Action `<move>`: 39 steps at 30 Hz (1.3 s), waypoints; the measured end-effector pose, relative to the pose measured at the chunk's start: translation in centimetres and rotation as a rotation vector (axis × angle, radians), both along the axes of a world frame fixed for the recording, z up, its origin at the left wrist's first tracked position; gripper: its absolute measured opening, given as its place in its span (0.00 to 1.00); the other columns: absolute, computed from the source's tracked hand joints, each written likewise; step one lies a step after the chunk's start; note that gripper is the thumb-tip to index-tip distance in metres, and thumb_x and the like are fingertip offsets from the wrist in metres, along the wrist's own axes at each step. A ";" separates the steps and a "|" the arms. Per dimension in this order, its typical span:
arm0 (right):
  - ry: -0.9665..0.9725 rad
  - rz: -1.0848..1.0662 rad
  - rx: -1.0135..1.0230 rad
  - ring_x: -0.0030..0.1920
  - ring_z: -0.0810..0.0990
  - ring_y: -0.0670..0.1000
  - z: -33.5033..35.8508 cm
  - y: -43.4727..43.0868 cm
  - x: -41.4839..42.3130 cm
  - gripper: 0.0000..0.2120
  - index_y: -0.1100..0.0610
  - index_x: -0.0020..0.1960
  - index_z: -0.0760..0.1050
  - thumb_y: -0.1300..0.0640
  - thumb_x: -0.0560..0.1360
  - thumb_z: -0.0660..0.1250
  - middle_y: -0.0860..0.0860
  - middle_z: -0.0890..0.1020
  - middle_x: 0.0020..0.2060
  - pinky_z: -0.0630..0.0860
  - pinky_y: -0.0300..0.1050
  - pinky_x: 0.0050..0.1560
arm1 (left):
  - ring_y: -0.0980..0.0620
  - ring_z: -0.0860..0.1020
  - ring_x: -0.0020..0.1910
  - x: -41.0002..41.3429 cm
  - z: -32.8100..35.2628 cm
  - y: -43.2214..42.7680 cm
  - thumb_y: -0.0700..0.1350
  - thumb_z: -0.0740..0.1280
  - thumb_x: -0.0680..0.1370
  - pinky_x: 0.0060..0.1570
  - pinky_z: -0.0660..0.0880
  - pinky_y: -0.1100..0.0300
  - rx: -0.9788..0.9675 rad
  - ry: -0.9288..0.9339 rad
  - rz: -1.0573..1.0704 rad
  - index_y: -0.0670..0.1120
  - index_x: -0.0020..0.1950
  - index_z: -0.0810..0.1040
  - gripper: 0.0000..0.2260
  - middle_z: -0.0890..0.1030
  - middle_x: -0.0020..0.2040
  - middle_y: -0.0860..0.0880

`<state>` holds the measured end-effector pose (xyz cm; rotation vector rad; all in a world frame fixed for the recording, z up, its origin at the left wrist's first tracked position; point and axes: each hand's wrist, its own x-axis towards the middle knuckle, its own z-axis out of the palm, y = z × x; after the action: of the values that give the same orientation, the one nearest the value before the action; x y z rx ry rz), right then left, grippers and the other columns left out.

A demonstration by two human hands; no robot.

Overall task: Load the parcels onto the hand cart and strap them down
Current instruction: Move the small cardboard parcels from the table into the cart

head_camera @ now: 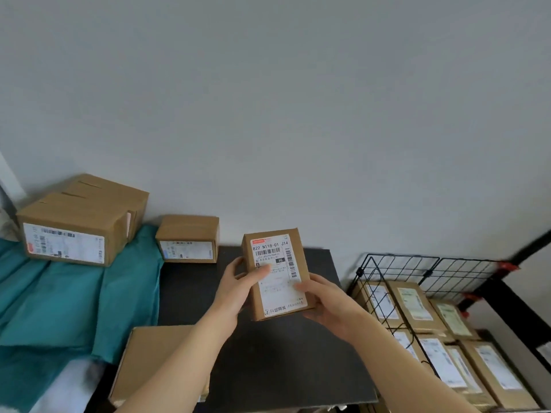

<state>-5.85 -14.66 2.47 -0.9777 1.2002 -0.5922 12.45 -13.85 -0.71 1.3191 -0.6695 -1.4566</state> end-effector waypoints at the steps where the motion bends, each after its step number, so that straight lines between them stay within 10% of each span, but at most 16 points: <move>1: -0.012 -0.018 -0.001 0.53 0.81 0.51 0.1 0.1 -1.0 0.16 0.51 0.63 0.74 0.57 0.75 0.67 0.52 0.85 0.50 0.73 0.52 0.63 | 0.46 0.75 0.61 -0.9 0.1 -0.2 0.48 0.74 0.69 0.63 0.70 0.41 -0.007 -0.002 -0.020 0.51 0.72 0.64 0.33 0.77 0.62 0.47; 8: -0.036 -0.141 0.000 0.50 0.82 0.50 0.3 1.3 -9.5 0.15 0.49 0.60 0.75 0.57 0.74 0.69 0.51 0.85 0.46 0.76 0.46 0.53 | 0.48 0.76 0.56 -9.4 0.9 -1.3 0.48 0.73 0.71 0.61 0.71 0.43 -0.033 -0.022 -0.103 0.49 0.72 0.61 0.34 0.77 0.59 0.49; 18: 0.031 -0.256 0.016 0.55 0.79 0.51 -1.6 3.4 -30.0 0.20 0.48 0.63 0.74 0.52 0.73 0.70 0.51 0.83 0.50 0.72 0.56 0.64 | 0.45 0.77 0.59 -29.8 0.2 -1.4 0.53 0.75 0.67 0.62 0.71 0.40 0.039 -0.052 -0.242 0.50 0.71 0.64 0.35 0.79 0.60 0.47; 39: 0.114 -0.484 0.188 0.53 0.80 0.52 -7.7 -5.2 -53.3 0.26 0.47 0.64 0.72 0.51 0.68 0.75 0.53 0.82 0.51 0.79 0.51 0.51 | 0.53 0.80 0.51 -52.5 -4.5 -12.0 0.46 0.66 0.78 0.49 0.77 0.56 0.220 -0.218 -0.656 0.51 0.61 0.75 0.12 0.83 0.53 0.51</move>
<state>-59.12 -19.89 -5.24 -0.5656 1.5805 -0.7927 -40.02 -25.85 -5.25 1.5204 -1.1916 -1.9630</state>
